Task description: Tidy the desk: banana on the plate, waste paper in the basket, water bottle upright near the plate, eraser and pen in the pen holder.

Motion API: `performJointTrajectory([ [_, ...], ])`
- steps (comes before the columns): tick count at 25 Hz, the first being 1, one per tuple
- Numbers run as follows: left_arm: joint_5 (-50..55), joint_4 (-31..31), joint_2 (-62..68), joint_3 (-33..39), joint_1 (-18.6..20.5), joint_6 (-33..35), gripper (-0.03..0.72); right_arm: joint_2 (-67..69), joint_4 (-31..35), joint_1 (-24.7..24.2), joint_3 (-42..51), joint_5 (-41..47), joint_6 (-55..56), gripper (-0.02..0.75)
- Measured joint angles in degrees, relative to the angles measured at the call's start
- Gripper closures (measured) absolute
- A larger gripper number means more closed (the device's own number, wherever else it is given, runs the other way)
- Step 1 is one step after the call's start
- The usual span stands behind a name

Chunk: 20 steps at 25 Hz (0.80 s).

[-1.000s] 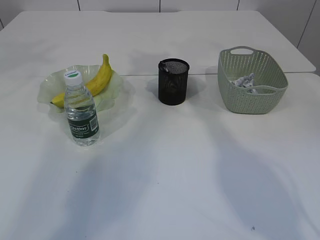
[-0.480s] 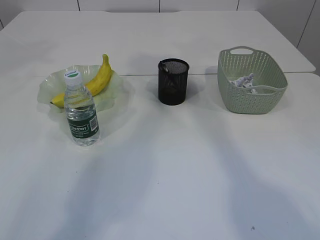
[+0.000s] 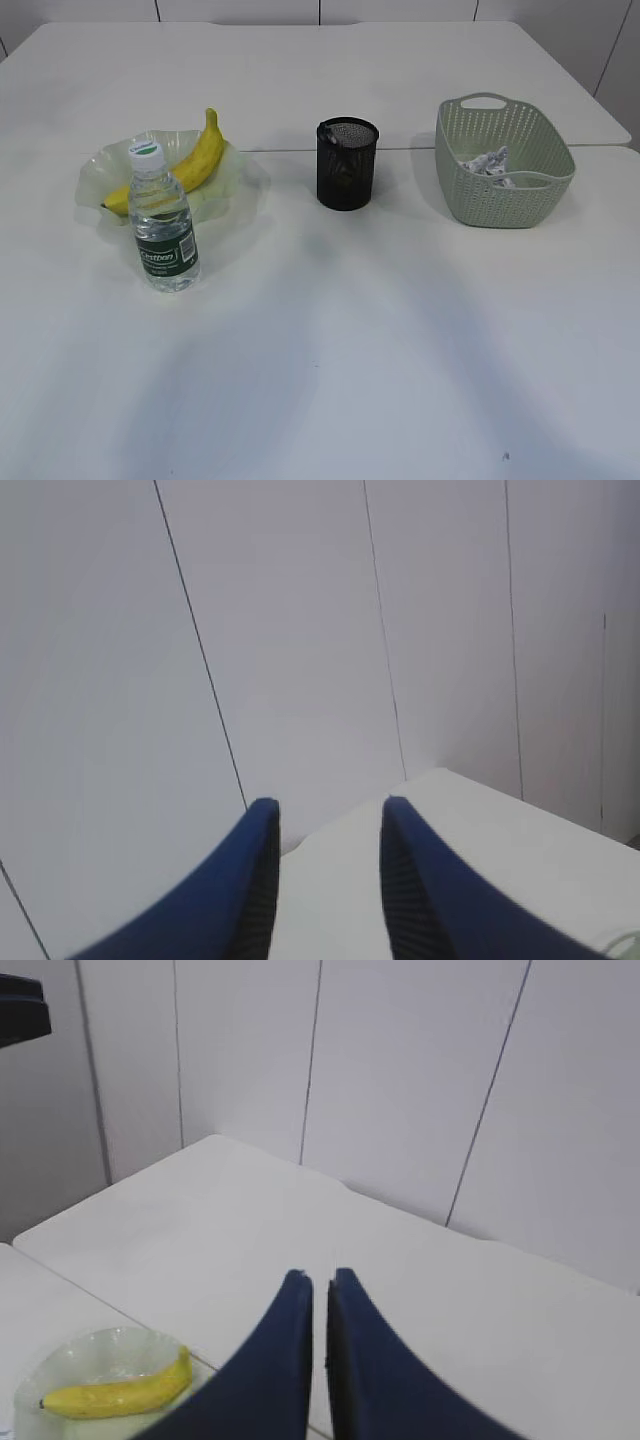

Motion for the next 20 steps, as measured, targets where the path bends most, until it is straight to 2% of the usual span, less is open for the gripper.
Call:
performJointTrajectory([
  [4,1.57,0.11,-3.17,0.0,0.0,0.0,0.5,-4.24,-5.52,0.0,-0.34,1.44,1.84,0.748],
  [8,3.12,1.88,-7.71,-0.03,0.0,0.0,0.583,-7.7,-9.41,0.0,-0.45,2.65,4.19,0.748],
  [14,6.6,4.66,-14.93,-0.49,0.14,-0.13,0.677,-12.81,-10.28,0.0,-0.45,3.88,6.53,0.749],
  [20,7.83,9.05,-20.92,-0.62,0.14,-2.21,0.71,-18.24,-11.13,0.0,-0.54,6.21,9.58,0.749],
])
